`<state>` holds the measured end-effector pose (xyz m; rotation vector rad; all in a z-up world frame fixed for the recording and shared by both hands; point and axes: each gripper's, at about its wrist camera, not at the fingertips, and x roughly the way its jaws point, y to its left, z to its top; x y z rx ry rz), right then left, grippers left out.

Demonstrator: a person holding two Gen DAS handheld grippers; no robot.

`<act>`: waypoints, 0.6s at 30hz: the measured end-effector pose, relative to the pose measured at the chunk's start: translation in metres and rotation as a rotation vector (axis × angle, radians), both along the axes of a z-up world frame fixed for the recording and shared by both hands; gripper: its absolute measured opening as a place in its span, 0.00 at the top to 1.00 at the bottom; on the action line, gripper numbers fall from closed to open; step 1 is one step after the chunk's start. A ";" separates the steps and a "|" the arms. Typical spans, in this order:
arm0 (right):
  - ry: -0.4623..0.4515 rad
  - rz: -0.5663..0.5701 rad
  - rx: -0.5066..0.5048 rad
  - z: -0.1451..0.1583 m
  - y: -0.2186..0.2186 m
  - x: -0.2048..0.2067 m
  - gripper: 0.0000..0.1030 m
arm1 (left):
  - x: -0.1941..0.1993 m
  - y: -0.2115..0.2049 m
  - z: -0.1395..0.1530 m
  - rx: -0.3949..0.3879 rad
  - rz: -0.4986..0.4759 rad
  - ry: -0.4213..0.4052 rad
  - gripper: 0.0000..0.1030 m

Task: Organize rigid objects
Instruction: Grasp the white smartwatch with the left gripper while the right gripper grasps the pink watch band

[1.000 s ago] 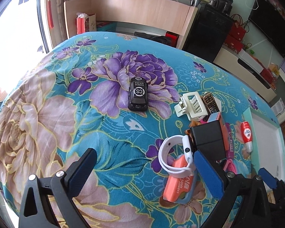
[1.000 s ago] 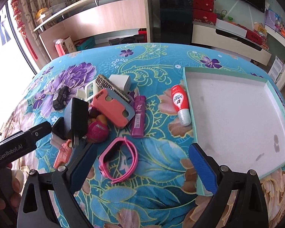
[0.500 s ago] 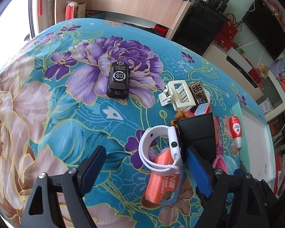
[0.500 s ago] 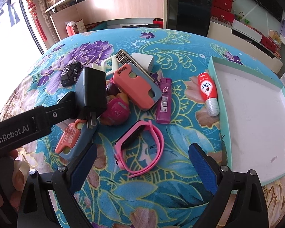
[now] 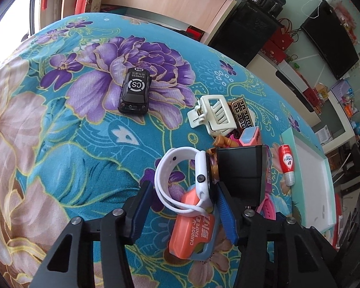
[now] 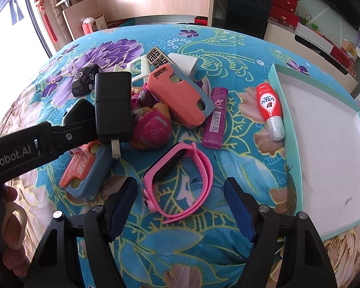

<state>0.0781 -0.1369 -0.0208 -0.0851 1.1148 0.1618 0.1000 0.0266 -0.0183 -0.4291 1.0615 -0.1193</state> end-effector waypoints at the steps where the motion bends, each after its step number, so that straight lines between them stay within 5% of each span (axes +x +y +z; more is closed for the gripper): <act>1: 0.001 0.001 -0.003 -0.001 0.000 0.000 0.26 | 0.001 0.000 -0.001 -0.004 0.002 0.001 0.46; 15: -0.001 0.004 -0.005 -0.002 0.001 0.002 0.28 | 0.001 0.001 -0.002 -0.009 0.008 -0.006 0.49; 18: -0.008 0.006 -0.001 0.000 0.001 0.000 0.41 | 0.000 0.002 -0.001 -0.014 0.012 -0.009 0.49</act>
